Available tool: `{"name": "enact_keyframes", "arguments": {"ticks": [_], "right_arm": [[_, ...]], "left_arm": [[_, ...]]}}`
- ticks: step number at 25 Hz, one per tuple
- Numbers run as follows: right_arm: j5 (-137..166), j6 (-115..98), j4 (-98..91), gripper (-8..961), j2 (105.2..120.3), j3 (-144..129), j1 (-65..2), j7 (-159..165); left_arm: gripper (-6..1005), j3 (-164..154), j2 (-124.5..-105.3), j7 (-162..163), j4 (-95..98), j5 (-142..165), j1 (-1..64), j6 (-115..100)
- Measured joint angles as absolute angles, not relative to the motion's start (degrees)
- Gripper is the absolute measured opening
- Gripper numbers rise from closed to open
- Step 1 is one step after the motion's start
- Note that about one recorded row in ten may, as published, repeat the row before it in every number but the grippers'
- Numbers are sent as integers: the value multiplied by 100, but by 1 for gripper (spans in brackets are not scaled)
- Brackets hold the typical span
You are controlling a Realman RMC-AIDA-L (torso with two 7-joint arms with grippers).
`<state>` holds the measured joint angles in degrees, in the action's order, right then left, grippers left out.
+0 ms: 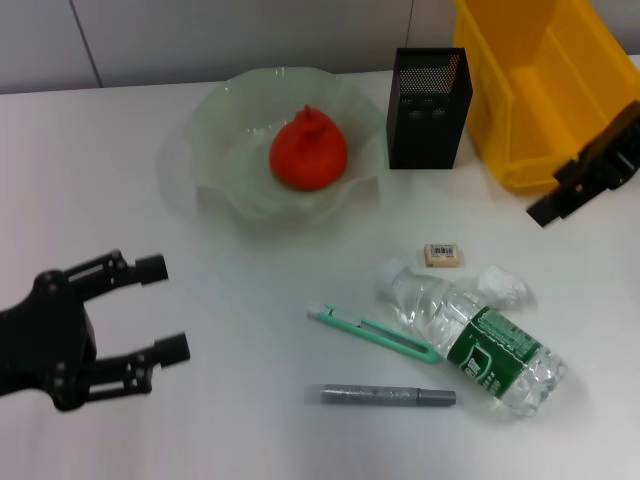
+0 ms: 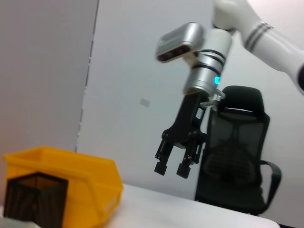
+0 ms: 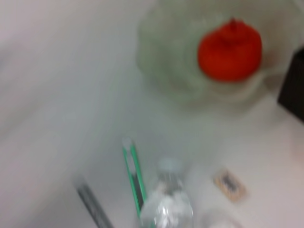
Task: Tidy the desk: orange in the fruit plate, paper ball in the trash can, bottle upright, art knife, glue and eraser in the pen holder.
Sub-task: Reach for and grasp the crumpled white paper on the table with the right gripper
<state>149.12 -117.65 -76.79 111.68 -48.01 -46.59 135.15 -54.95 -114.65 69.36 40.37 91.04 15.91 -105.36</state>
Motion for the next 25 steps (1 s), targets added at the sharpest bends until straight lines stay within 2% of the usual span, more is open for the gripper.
{"name": "enact_keyframes", "arguments": {"ticks": [6,13,21,25], "right_arm": [[15999,-11712,-7270,729,11288,-5325,-4957,13889],[16615,-11266,-6940,730,11684,-5810,-4954,14037],[16712,-10760,-6684,730,11862,-6395,-4934,14336],[16715,-10451,-6424,730,11887,-6485,-4972,14447]], "left_arm": [[847,-5506,-11465,6889,3858,9400,1587,-10668],[846,-5466,-11464,6774,3801,9521,1663,-10650],[845,-5468,-11483,6759,3788,9521,1695,-10620],[844,-5500,-11491,6749,3788,9522,1691,-10552]]}}
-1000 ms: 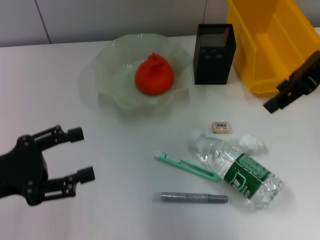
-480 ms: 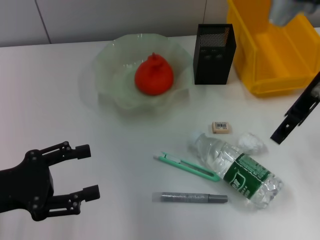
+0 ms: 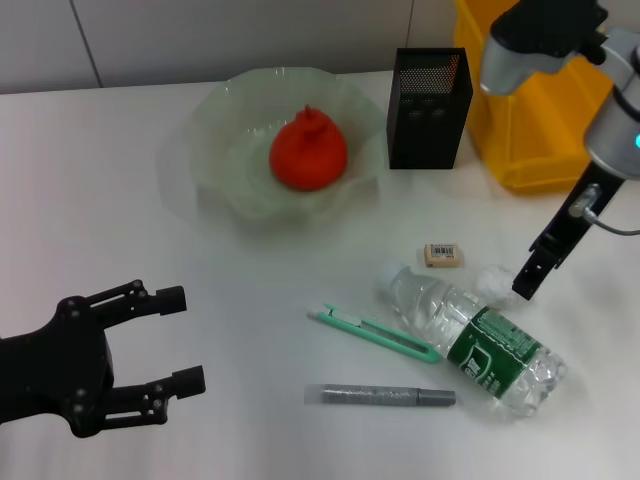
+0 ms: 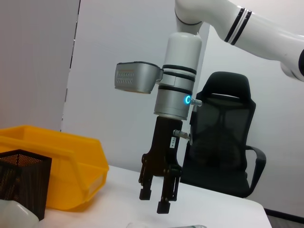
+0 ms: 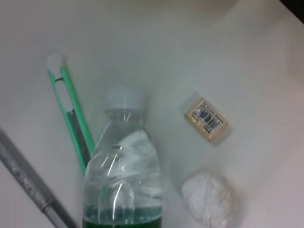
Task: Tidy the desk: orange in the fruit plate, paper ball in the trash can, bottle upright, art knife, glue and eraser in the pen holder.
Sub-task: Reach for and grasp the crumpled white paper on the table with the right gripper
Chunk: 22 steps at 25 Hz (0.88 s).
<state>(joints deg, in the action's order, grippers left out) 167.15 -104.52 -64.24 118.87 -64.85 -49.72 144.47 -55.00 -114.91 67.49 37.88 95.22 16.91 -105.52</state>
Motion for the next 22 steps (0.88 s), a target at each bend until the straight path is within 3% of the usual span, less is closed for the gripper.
{"name": "enact_keyframes", "arguments": {"ticks": [22], "right_arm": [[16418,-9356,-5517,729,11936,-6973,-5012,14620]], "left_arm": [[841,-5471,-11567,6498,3626,9824,1696,-10353]]}}
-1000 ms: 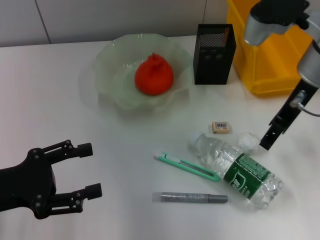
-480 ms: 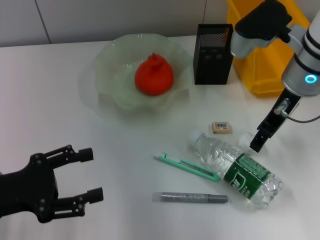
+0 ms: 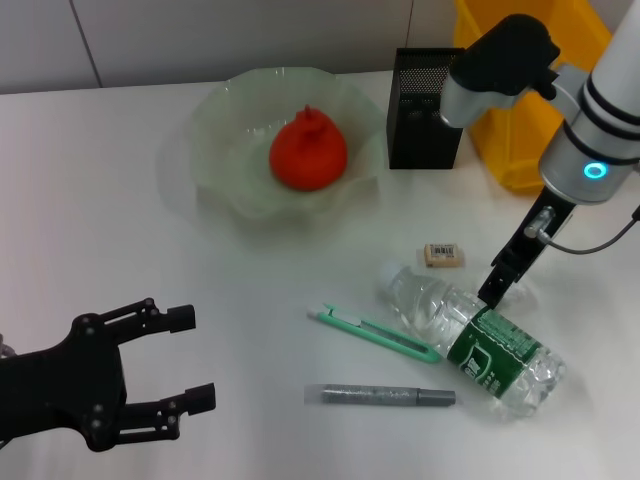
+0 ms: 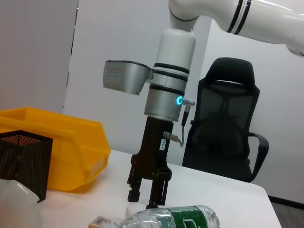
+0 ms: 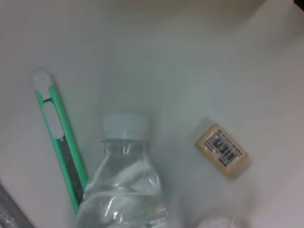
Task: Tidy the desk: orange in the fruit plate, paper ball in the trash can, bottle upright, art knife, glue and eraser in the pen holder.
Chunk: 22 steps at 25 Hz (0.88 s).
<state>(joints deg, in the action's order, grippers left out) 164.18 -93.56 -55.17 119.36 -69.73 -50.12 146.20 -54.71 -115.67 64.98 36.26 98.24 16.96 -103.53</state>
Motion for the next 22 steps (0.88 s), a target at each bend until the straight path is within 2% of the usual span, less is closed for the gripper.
{"name": "enact_keyframes", "arguments": {"ticks": [14,22], "right_arm": [[16373,-8956,-5187,730,11944,-7346,-5066,14704],[16373,-9045,-5260,480,11927,-7315,-5029,14711]], "left_arm": [[839,-5458,-11562,6409,3568,9827,1654,-10356],[838,-5457,-11566,6407,3568,9826,1652,-10361]]}}
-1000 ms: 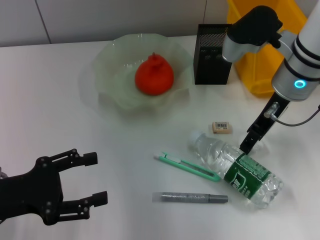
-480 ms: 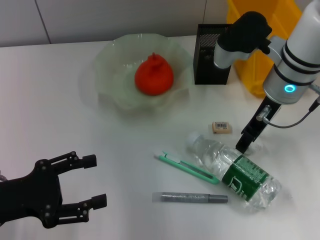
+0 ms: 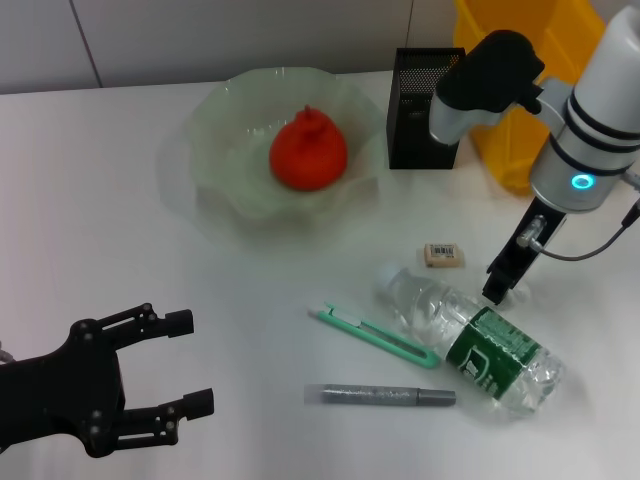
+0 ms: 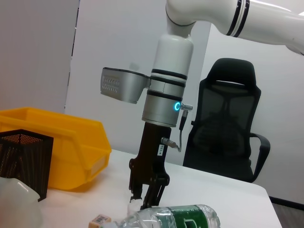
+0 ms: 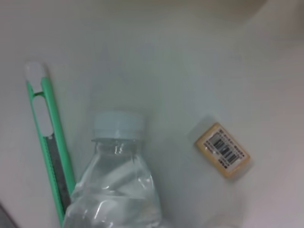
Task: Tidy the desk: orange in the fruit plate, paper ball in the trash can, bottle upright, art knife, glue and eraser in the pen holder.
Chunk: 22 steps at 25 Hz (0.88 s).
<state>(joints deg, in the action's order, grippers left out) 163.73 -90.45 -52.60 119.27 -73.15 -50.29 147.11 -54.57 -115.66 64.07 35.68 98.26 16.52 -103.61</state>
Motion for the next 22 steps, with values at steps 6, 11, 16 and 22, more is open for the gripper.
{"name": "enact_keyframes", "arguments": {"ticks": [6,11,16,22], "right_arm": [[16438,-9810,-6400,361,11888,-7044,-4762,14711],[16721,-10490,-7740,360,11780,-6540,-4578,14707],[16735,-10216,-8439,358,11643,-6055,-4383,14421],[16735,-9052,-8408,357,11663,-5820,-4095,13888]], "left_arm": [[837,-5451,-11553,6407,3568,9817,1652,-10380],[837,-5449,-11551,6400,3568,9817,1676,-10359],[836,-5449,-11552,6398,3569,9817,1698,-10356],[835,-5387,-11566,6410,3569,9791,1696,-10353]]}}
